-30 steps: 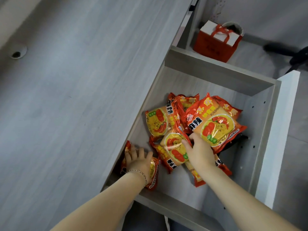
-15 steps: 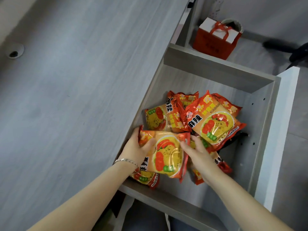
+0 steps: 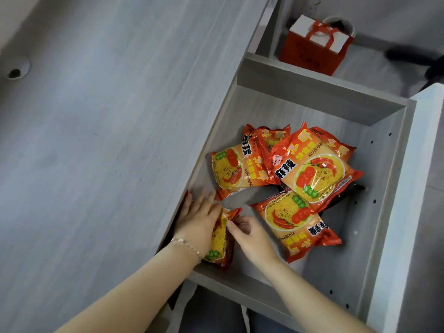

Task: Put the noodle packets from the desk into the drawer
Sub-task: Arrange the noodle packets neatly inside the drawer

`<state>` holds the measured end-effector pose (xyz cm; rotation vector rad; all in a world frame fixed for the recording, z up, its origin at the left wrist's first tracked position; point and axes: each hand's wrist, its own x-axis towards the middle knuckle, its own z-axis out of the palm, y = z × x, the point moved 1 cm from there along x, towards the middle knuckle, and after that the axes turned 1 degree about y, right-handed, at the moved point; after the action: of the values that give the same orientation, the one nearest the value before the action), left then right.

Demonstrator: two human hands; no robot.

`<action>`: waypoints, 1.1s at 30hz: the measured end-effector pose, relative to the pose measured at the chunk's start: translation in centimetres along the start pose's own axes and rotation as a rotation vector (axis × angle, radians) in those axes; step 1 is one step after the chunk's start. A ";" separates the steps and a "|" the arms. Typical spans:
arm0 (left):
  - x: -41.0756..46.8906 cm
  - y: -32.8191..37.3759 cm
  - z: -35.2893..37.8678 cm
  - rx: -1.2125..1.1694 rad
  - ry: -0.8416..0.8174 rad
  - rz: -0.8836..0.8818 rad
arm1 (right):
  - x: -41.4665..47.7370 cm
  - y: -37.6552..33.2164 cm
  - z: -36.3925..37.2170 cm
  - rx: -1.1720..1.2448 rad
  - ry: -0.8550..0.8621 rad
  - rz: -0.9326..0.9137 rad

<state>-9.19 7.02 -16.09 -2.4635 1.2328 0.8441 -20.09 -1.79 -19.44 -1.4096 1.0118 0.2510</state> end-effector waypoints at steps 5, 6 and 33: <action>0.8 -0.2 -0.5 -0.223 -0.071 -0.063 | 0.1 0.5 0.5 0.009 -0.028 0.047; 0.7 -0.4 -0.5 -0.235 -0.095 -0.068 | -0.1 0.8 0.6 0.011 -0.041 0.069; 1.6 6.5 -3.5 -1.075 -0.049 -0.361 | -0.8 -0.4 -10.5 -0.221 0.268 0.226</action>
<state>-12.27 0.43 -14.14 -3.2232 0.2354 1.7453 -24.80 -10.86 -16.97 -1.5567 1.4021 0.3545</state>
